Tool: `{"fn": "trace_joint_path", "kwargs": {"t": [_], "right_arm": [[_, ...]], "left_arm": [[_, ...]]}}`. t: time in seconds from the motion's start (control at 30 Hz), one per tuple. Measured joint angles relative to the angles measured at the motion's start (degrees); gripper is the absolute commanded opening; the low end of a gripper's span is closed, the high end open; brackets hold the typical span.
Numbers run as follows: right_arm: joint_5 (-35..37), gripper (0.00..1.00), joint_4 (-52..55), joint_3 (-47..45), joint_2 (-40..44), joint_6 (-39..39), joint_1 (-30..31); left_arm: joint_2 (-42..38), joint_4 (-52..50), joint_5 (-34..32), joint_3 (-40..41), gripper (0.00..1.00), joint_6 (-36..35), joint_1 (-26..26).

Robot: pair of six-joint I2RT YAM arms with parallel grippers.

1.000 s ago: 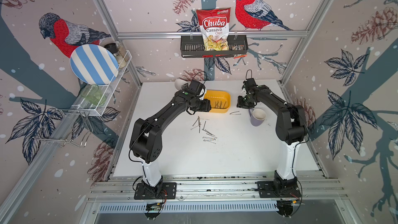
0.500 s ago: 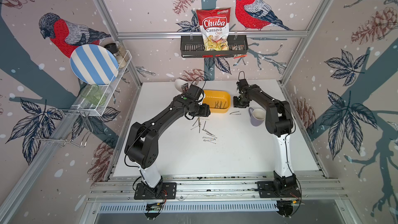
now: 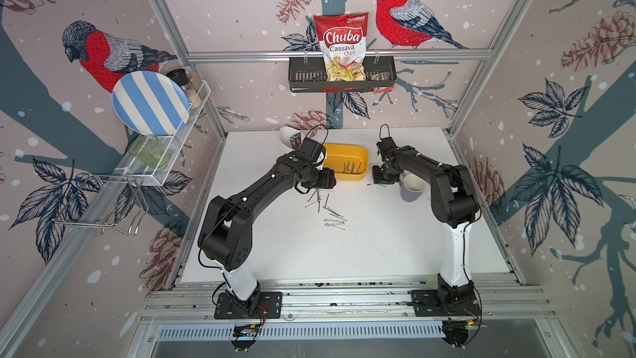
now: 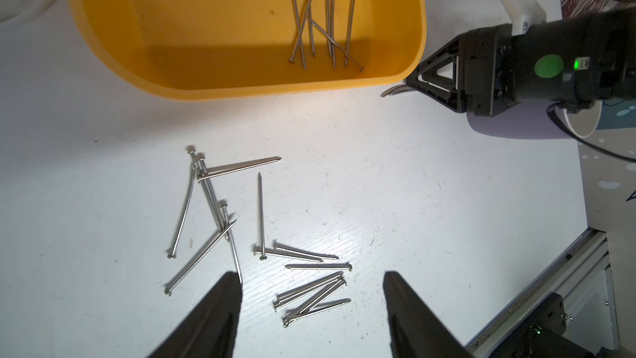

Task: Put the nails on the desktop into the storage box
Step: Move the nail to the center of the board.

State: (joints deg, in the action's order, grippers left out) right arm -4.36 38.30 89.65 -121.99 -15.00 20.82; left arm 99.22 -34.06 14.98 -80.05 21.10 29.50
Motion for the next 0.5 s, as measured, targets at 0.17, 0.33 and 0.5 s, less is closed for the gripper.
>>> {"fn": "trace_joint_path", "kwargs": {"t": [0.17, 0.33, 0.5], "right_arm": [[-0.5, 0.36, -1.7, -7.3, 4.7, -1.5, 1.5], [-0.6, 0.36, -1.9, -13.0, 8.8, -2.0, 4.2], [-1.5, 0.36, -1.3, -16.1, 11.4, -3.4, 6.9]], "left_arm": [[0.3, 1.2, 0.1, 0.3, 0.68, 0.0, 0.1], [0.7, 1.9, 0.3, 1.2, 0.68, 0.0, 0.3], [1.0, 3.1, 0.5, 3.1, 0.68, 0.1, 0.3]]}}
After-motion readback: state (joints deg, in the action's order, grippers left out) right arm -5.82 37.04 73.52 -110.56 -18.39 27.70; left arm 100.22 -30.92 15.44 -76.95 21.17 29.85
